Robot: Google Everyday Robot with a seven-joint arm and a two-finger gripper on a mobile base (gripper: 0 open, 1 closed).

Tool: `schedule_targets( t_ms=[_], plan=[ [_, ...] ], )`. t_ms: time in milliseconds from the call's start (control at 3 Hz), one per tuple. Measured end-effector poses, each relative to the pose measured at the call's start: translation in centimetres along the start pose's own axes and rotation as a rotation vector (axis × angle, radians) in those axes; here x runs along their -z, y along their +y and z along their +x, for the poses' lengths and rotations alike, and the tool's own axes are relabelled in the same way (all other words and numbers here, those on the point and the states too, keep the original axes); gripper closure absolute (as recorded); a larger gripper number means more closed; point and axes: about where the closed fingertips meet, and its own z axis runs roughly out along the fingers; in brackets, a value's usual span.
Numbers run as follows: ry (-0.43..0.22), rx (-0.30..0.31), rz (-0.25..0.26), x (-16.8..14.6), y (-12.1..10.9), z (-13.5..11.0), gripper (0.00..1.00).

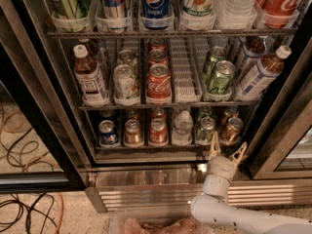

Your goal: Pick orange can from bottom shelf of fridge

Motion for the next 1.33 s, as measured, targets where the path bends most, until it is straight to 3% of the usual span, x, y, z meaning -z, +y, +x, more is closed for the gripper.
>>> schedule_targets(
  t_ms=[667,1333],
  plan=[
    [0.028,-0.018,-0.053,0.4,1.4,0.4,0.3],
    [0.024,-0.024,-0.044,-1.1,2.0,1.2,0.33]
  ],
)
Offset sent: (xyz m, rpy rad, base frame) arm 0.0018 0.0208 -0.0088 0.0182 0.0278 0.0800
